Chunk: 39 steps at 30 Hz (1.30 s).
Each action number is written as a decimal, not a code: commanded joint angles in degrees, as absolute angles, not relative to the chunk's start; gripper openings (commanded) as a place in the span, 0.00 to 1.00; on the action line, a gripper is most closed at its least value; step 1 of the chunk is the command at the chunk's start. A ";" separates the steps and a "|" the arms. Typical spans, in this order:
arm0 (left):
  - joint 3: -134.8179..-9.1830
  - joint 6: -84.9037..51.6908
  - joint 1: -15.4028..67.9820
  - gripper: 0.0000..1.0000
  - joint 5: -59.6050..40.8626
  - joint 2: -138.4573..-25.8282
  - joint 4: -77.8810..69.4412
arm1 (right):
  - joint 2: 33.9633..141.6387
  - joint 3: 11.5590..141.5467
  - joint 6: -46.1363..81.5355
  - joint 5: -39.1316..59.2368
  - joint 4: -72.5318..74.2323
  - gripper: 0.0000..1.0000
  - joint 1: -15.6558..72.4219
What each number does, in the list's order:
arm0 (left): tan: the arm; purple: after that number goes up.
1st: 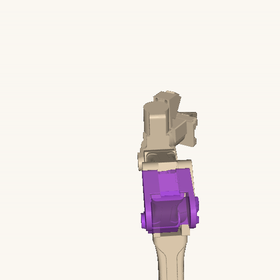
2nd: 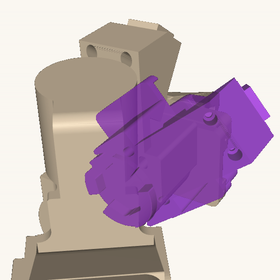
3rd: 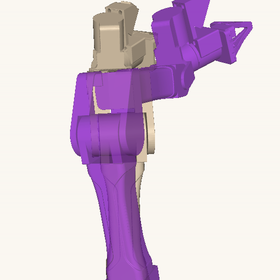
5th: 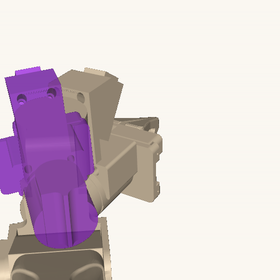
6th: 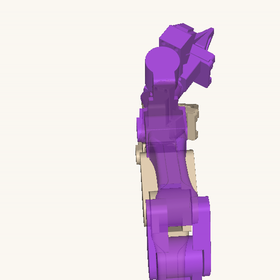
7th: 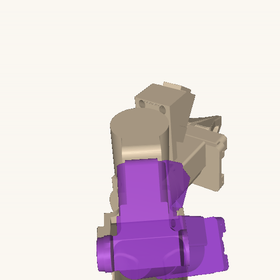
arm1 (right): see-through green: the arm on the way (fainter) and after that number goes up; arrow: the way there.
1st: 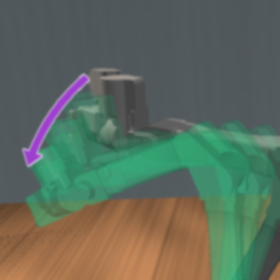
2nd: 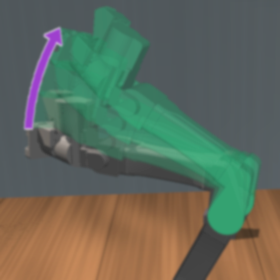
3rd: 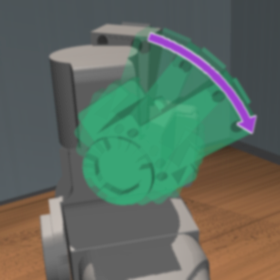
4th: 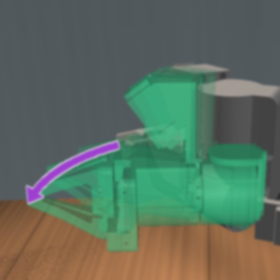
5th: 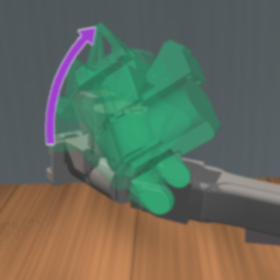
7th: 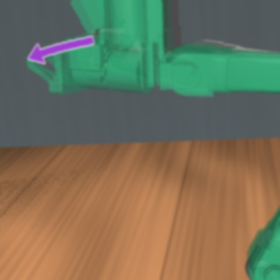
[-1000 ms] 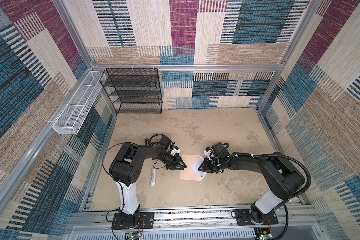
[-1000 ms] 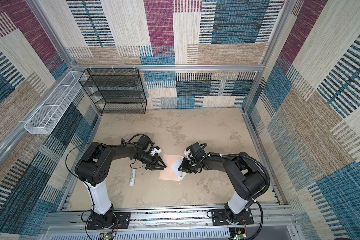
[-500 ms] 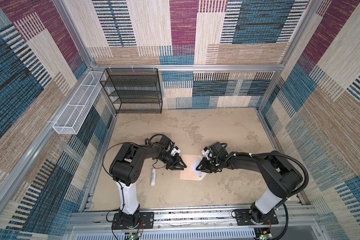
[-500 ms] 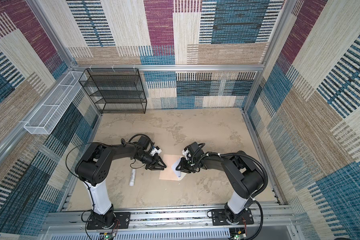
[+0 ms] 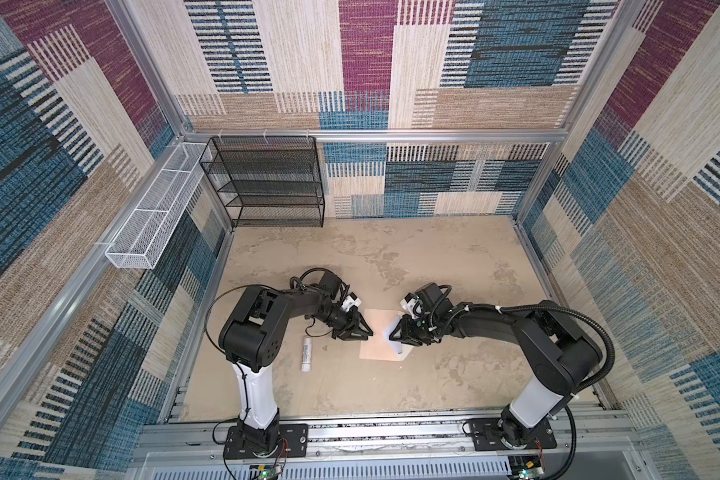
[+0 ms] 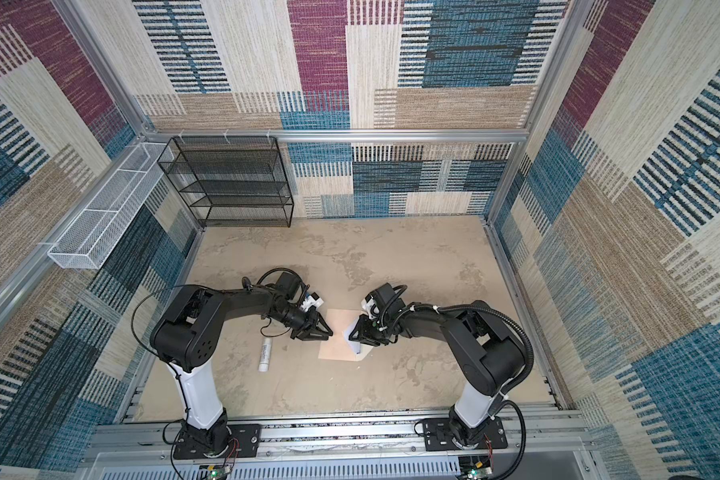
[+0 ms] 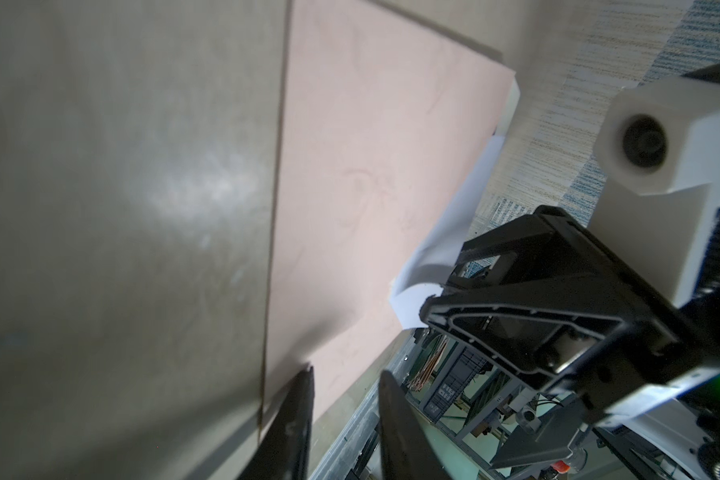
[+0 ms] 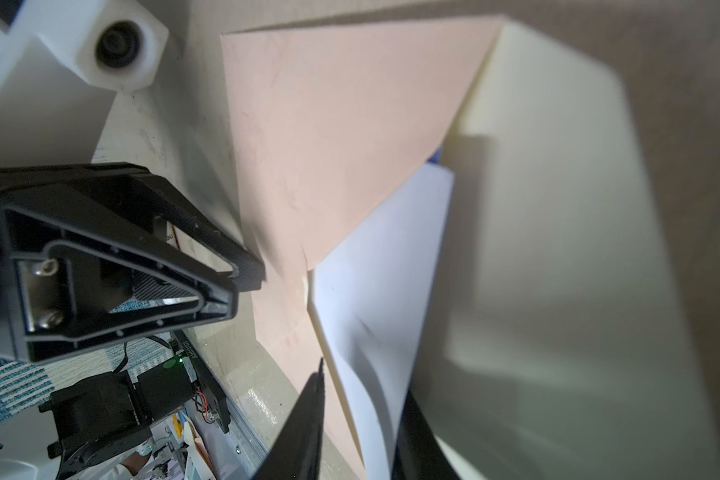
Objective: Place the letter into the envelope and seal it
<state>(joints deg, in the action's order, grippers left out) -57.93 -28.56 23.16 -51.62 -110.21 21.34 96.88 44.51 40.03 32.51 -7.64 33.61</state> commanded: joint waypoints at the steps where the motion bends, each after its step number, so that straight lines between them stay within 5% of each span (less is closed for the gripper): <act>1: -57.92 -28.58 23.28 0.33 -50.48 -109.72 21.83 | 97.03 44.89 39.55 30.47 -10.07 0.29 33.84; 19: -58.62 -27.46 23.19 0.41 -50.41 -100.82 26.45 | 92.75 50.79 35.27 20.60 -23.42 0.62 33.83; 39: -60.02 -29.35 23.26 0.41 -45.23 -108.44 26.06 | 94.30 53.11 37.27 20.64 -26.28 0.56 33.84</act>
